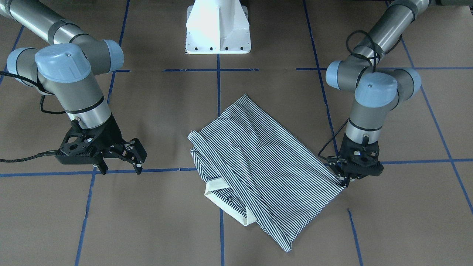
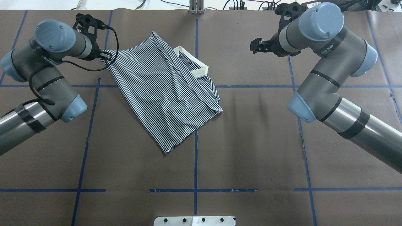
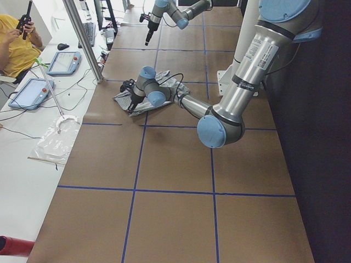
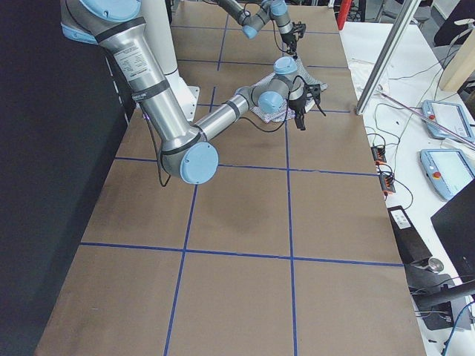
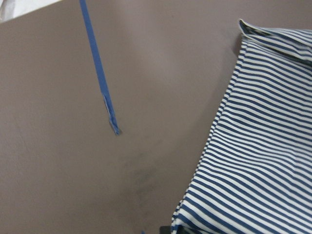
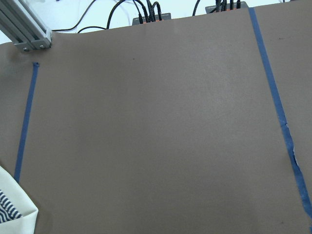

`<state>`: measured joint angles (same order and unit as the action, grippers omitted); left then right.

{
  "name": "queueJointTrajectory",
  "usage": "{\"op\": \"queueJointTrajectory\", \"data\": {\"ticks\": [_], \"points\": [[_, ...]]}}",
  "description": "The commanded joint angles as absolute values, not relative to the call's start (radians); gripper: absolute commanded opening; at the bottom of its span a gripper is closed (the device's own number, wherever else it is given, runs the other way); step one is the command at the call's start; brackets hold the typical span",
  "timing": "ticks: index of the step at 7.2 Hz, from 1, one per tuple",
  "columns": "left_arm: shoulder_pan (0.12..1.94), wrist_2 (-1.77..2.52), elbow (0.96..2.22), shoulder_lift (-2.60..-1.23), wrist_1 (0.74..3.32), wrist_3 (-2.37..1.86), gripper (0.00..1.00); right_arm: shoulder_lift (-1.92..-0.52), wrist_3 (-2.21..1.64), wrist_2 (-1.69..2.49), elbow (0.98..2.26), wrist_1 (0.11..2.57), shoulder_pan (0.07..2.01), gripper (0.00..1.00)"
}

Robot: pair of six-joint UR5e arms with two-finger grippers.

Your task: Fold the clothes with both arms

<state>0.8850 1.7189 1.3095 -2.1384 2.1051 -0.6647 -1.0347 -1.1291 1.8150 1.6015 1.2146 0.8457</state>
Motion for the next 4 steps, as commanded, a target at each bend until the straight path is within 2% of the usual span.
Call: {"op": "queueJointTrajectory", "data": {"ticks": [1,2,3,4], "points": [[0.943,1.712,0.919,-2.325,2.329,-0.608,0.0,-1.041,-1.117,1.813,1.603,1.209,0.845,1.0],[0.951,1.669,0.896,-2.332,2.342,-0.577,0.0,-1.057,-1.105,1.783,1.595,1.209,0.836,1.0],[0.966,1.672,0.899,-2.329,2.347,-0.507,0.97,-1.061,-1.089,1.738,1.597,1.204,0.818,1.0],[1.007,1.718,0.9,-2.329,2.358,-0.432,1.0,-1.048,-1.104,1.73,1.595,1.206,0.792,1.0]]}}
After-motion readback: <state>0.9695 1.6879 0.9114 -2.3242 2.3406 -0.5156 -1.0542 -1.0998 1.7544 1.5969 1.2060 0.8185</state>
